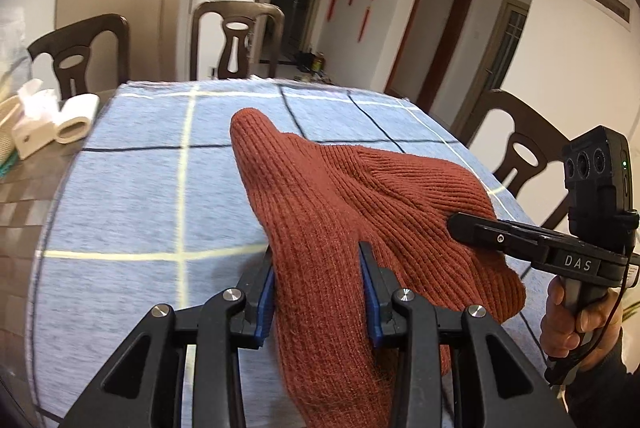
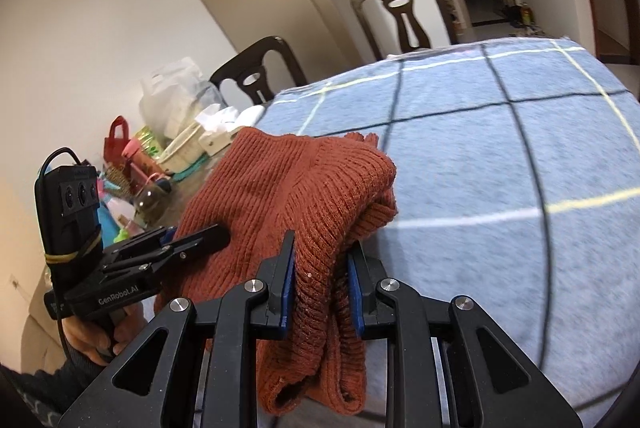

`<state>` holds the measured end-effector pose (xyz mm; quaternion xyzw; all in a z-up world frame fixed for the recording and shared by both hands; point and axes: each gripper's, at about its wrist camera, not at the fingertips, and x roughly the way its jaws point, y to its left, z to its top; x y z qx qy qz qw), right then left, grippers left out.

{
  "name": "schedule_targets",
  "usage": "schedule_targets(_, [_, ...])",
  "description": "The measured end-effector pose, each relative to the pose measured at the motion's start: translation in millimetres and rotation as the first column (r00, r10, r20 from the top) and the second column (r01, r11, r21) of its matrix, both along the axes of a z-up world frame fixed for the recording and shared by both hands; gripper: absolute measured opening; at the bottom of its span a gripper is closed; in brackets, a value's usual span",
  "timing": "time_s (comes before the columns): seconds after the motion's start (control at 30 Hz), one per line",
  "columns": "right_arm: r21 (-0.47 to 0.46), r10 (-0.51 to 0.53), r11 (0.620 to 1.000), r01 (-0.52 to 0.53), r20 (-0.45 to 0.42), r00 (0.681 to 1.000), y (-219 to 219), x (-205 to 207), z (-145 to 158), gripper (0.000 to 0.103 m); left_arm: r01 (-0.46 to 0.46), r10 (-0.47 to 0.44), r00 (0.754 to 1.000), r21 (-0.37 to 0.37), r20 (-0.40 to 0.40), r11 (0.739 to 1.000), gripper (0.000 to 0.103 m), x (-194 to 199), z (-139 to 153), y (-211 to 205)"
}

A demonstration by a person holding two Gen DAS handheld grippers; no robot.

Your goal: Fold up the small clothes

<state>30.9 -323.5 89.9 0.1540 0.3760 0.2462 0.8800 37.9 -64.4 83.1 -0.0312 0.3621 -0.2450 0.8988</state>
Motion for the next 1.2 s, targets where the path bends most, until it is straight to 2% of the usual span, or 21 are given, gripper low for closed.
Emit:
schedule_targets(0.2, [0.011, 0.040, 0.999, -0.040, 0.012, 0.999, 27, 17, 6, 0.023, -0.039, 0.039, 0.999, -0.005, 0.004, 0.999, 0.039, 13, 5, 23])
schedule_targets(0.37, [0.019, 0.051, 0.999, -0.051, -0.008, 0.999, 41, 31, 0, 0.023, -0.054, 0.054, 0.998, -0.014, -0.022, 0.998, 0.039, 29, -1, 40])
schedule_targets(0.53, [0.025, 0.047, 0.999, -0.045, -0.051, 0.998, 48, 44, -15, 0.023, -0.062, 0.061, 0.996, -0.017, -0.065, 0.998, 0.039, 42, -21, 47])
schedule_targets(0.7, [0.003, 0.032, 0.999, -0.032, -0.125, 0.992, 48, 56, -43, 0.023, -0.077, 0.074, 0.987, -0.015, -0.143, 0.997, 0.040, 55, -55, 54])
schedule_targets(0.77, [0.014, 0.024, 1.000, -0.023, -0.152, 0.988, 44, 57, -55, 0.024, -0.078, 0.069, 0.986, -0.054, -0.152, 0.995, 0.041, 54, -59, 59])
schedule_targets(0.83, [0.039, 0.026, 0.999, -0.020, -0.155, 0.988, 40, 57, -58, 0.025, -0.081, 0.071, 0.986, -0.063, -0.153, 0.995, 0.044, 54, -61, 61])
schedule_targets(0.93, [0.018, 0.022, 1.000, -0.020, -0.150, 0.988, 40, 57, -56, 0.035, -0.085, 0.075, 0.985, -0.058, -0.154, 0.995, 0.045, 52, -60, 62])
schedule_targets(1.03, [-0.021, 0.014, 1.000, -0.017, -0.142, 0.990, 36, 54, -48, 0.037, -0.102, 0.094, 0.985, -0.045, -0.147, 0.994, 0.045, 43, -50, 66])
schedule_targets(1.2, [-0.113, -0.034, 0.993, 0.033, -0.011, 0.999, 28, 44, -18, 0.038, -0.131, 0.130, 0.990, -0.013, -0.062, 0.991, 0.044, 37, -26, 71])
